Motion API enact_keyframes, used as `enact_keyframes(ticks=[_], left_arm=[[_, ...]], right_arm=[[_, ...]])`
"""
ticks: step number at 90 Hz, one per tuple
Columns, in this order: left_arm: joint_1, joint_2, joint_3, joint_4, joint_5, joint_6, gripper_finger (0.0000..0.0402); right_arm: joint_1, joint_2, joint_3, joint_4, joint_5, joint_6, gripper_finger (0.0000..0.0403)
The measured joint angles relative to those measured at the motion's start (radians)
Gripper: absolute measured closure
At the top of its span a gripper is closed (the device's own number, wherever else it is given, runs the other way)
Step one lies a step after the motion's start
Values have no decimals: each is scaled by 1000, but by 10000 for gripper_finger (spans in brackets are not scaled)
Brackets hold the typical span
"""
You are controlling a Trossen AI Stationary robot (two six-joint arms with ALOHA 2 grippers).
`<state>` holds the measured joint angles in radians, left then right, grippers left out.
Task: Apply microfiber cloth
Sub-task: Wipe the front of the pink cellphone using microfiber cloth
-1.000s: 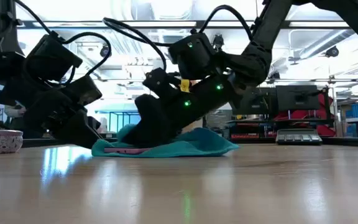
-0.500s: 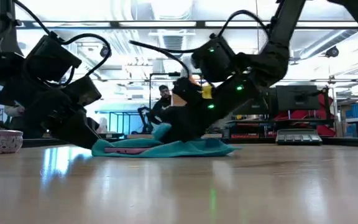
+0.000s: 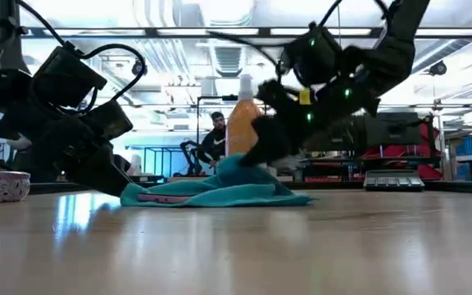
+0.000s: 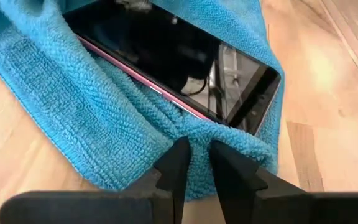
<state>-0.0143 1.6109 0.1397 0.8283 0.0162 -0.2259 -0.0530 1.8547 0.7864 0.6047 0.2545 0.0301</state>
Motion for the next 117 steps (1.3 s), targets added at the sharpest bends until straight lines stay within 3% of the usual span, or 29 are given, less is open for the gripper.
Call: enact_keyframes(ticks=[16,27,54,78,117], left_arm=[[0,-4,0,0,0,16,342],[0,-5,0,2,-2,30,342],[0,-5,0,1,-8,33,342],[-1,-6,1,-2,-22,26,342],[0,-6,1,0,-31,28,342]], right_arm=[[0,57,15,42,-32,39,403],[-1,143,29,130,-123,85,403],[7,302,154,196,-224,135,403],[78,315,195,164,-360,116,403],[147,315,213,149,-371,153,403]])
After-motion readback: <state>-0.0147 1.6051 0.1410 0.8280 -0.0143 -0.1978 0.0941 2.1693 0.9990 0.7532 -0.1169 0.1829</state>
